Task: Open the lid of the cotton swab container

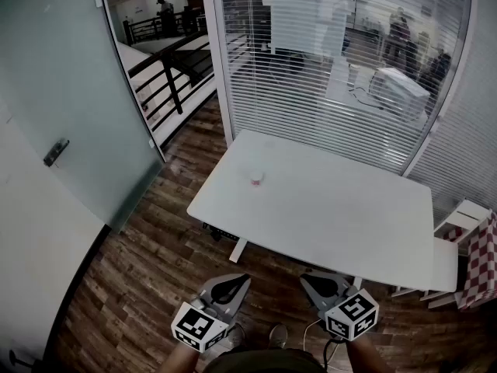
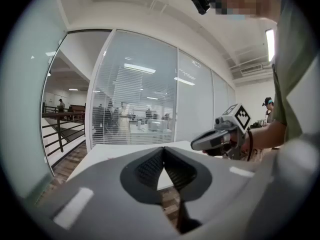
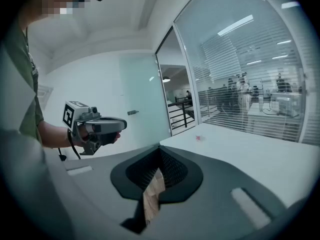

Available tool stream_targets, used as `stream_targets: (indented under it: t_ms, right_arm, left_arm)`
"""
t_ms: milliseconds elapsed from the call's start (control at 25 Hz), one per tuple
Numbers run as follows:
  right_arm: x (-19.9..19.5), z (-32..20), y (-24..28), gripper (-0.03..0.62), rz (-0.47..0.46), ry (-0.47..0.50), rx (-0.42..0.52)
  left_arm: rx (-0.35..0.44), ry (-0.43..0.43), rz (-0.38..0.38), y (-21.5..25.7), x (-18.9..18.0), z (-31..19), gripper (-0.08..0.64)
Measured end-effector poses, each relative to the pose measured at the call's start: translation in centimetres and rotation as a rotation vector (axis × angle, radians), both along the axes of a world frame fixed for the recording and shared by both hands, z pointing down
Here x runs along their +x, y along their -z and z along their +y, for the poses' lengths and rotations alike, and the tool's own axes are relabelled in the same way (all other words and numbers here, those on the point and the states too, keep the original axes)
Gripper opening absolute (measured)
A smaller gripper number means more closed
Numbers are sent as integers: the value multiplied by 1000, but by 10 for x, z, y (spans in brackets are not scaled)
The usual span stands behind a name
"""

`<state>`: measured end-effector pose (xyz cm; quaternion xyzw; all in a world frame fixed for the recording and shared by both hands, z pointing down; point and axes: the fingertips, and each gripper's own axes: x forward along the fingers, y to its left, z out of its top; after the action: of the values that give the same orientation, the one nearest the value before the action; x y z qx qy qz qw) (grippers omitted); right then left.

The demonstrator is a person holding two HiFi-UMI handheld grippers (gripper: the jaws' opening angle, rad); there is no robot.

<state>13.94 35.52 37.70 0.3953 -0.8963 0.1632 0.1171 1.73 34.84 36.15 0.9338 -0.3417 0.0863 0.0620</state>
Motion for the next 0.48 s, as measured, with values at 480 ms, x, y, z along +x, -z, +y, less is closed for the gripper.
stream_targets:
  t_ms: [480]
  right_arm:
    - [17,8,-3,5,0,43,20]
  left_arm:
    - [-4,31,-12,-7,21,12,8]
